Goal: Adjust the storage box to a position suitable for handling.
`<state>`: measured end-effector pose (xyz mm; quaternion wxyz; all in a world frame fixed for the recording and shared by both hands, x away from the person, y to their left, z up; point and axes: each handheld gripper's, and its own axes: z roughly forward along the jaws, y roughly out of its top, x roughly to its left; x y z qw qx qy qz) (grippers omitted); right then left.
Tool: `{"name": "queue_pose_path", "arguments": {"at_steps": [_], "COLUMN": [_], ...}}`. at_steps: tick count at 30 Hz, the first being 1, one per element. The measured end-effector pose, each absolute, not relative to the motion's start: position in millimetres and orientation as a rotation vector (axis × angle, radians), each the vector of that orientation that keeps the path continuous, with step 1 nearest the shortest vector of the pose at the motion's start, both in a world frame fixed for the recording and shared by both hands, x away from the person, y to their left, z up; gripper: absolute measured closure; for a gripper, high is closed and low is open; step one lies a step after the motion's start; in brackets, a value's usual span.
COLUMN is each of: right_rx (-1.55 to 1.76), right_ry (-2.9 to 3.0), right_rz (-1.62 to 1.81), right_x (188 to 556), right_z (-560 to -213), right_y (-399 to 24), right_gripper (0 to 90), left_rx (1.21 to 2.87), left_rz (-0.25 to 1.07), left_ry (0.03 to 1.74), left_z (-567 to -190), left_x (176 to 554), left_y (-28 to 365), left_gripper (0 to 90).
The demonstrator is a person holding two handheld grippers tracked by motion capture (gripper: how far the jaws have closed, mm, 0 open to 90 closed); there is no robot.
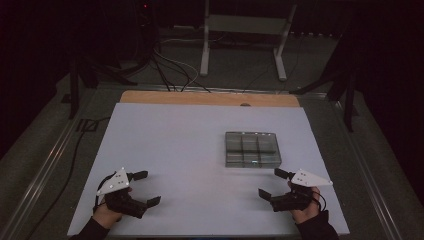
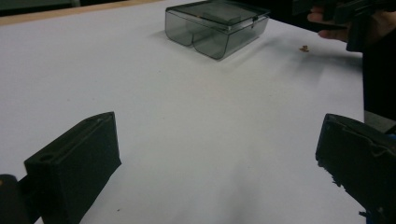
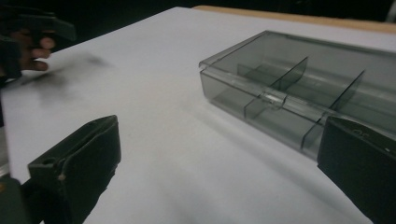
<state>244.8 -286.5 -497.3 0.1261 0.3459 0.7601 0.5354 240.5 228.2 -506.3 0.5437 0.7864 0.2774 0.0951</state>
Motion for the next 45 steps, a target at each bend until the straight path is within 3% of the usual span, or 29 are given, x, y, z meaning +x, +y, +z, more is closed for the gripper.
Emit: {"name": "queue_pose_path", "arguments": {"at_steps": [19,30,45], "right_rx": [0.914,0.771,0.789], "right_ry": [2.246,2.197,2.139], "right_rz": [1.579,1.604,1.593], "right_x": [238,240,275], "right_z": [-492,-458,-423], "right_y": [-280,-274,-304], "right_gripper": [0.0,0.0,0.0], "left_rx": [1.861,1.858,1.855], "left_rz": [0.194,0.183,0.182], "left_ry": [0.650,0.654,0.653], "left_z": [-506,-507,-506], "left_x": [240,241,242], "left_y": [226,226,226], "left_gripper": [1.3,1.4,1.3]}}
